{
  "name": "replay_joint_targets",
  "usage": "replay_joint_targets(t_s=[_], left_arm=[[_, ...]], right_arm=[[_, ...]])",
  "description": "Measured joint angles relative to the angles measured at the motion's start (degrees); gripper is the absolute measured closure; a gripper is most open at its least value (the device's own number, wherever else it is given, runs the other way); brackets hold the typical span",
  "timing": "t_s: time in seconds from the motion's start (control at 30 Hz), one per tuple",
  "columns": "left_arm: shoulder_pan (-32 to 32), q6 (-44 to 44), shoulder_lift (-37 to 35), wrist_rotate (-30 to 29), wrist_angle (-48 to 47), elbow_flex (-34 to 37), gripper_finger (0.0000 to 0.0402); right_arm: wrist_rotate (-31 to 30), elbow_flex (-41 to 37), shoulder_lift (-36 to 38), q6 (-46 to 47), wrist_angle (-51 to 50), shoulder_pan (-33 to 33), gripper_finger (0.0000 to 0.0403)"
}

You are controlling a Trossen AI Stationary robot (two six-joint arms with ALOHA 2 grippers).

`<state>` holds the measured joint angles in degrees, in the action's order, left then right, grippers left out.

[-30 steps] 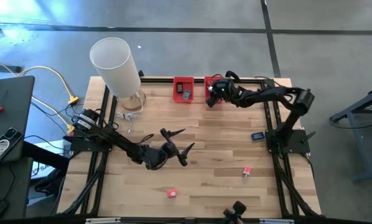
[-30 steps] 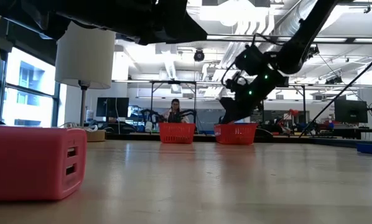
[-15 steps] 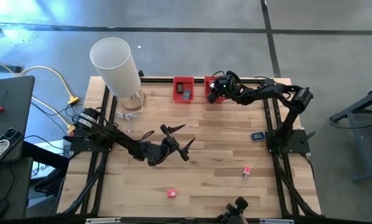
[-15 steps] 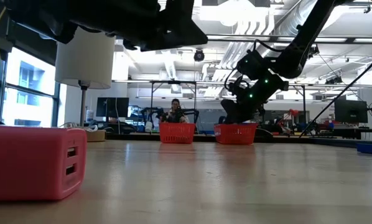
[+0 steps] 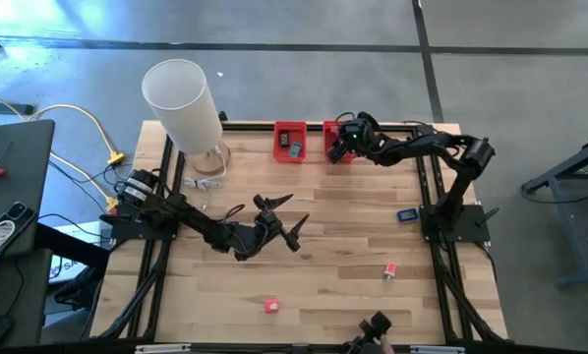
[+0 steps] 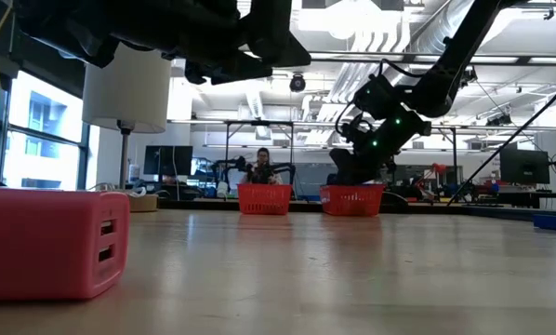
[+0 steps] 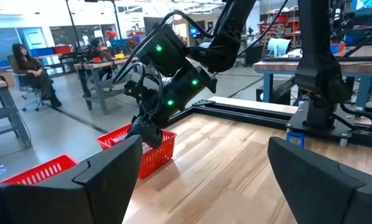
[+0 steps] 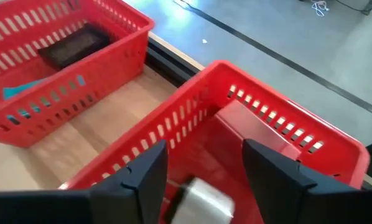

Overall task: Pick & Place Office items
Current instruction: Put the pink white charger adapter into the right red bin

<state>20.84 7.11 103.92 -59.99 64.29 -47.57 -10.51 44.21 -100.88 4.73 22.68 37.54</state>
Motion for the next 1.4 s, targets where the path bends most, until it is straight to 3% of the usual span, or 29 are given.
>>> replay_joint_targets(t_s=[0.27, 0.37, 0.53, 0.73, 0.93, 1.17, 1.4], left_arm=[[0.30, -0.02, 0.00, -0.14, 0.00, 0.00, 0.0062], [0.77, 4.21, 0.00, -0.20, 0.00, 0.00, 0.0062], [2.96, 14.58, 0.00, -3.71, -0.01, 0.00, 0.0062], [4.72, 17.62, 0.00, -5.84, -0.02, 0.00, 0.0062], [4.96, 13.56, 0.00, -6.66, -0.05, 0.00, 0.0062], [8.16, 8.73, 0.04, -8.35, -4.41, 0.02, 0.0062], [12.48, 2.98, 0.04, -8.37, -6.16, 0.02, 0.0062]], right_arm=[[0.00, 0.00, 4.14, 0.00, -0.02, -2.33, 0.0209], [0.07, 0.00, 8.11, 0.01, -2.67, -4.10, 0.0209], [4.50, 0.09, 16.74, 3.08, -17.32, -8.88, 0.0208], [9.31, 0.09, 24.33, 7.12, -34.51, -15.31, 0.0208], [9.29, 0.04, 26.87, 16.71, -47.36, -21.05, 0.0208], [8.91, 0.00, 27.15, 30.73, -51.58, -30.52, 0.0208], [0.77, 0.00, 27.15, 51.13, -51.51, -46.31, 0.0208]])
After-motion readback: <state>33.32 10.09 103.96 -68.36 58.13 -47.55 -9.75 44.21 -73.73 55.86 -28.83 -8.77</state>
